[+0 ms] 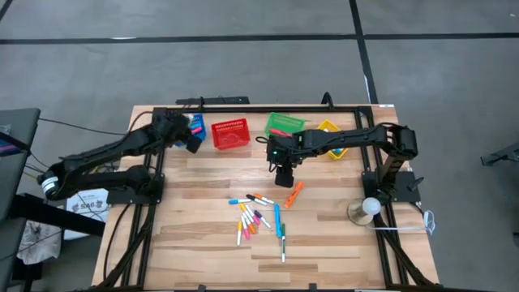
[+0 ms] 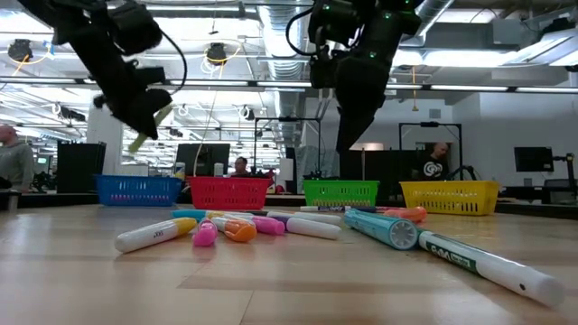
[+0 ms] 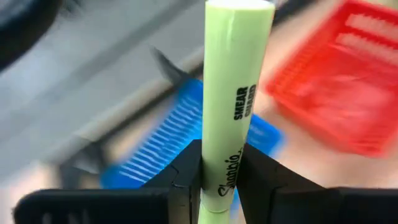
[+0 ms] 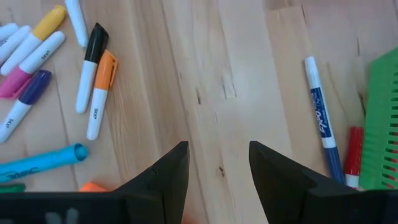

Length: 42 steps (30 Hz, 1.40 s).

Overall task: Pick & Place Markers
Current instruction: Put the large green highlighter pen into the blue bin, then put the large orange highlighter pen into the blue bin

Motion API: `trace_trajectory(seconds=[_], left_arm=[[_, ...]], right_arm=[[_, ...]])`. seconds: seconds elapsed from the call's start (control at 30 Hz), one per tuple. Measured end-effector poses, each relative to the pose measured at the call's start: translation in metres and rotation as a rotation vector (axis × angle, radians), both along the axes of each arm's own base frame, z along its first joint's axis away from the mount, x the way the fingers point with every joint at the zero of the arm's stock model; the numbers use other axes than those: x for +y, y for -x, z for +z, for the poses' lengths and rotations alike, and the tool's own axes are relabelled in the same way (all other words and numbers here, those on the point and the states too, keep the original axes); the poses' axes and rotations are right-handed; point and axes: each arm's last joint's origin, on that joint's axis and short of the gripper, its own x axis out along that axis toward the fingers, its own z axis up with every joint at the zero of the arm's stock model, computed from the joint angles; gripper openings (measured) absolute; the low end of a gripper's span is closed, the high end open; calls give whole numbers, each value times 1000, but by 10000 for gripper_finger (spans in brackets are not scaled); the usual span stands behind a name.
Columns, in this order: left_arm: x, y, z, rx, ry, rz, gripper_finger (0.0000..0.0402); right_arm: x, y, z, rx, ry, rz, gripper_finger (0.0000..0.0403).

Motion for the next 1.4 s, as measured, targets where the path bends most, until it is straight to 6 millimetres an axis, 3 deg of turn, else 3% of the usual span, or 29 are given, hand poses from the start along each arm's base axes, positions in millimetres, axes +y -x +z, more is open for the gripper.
trace_trajectory(seconds=[0.13,0.43,0.6,1.0,1.2,1.4], left_arm=[[5,-3,0,178,-111,-64,76],[20,-22,-34,352,-7,-87,77],[23,-26,-45,407,17,-74,97],[23,-25,-44,355,27,-24,187],[20,-25,-41,314,25,-11,194],[7,-20,-19,135,-10,-4,182]], right_arm=[[-2,0,0,-7,1,-5,159],[1,-2,1,-20,-4,-9,155],[6,-2,1,-17,-11,-13,157],[6,-2,0,-15,-13,-14,152],[6,-2,0,-14,-14,-14,155],[6,-2,1,-17,-14,-13,150]])
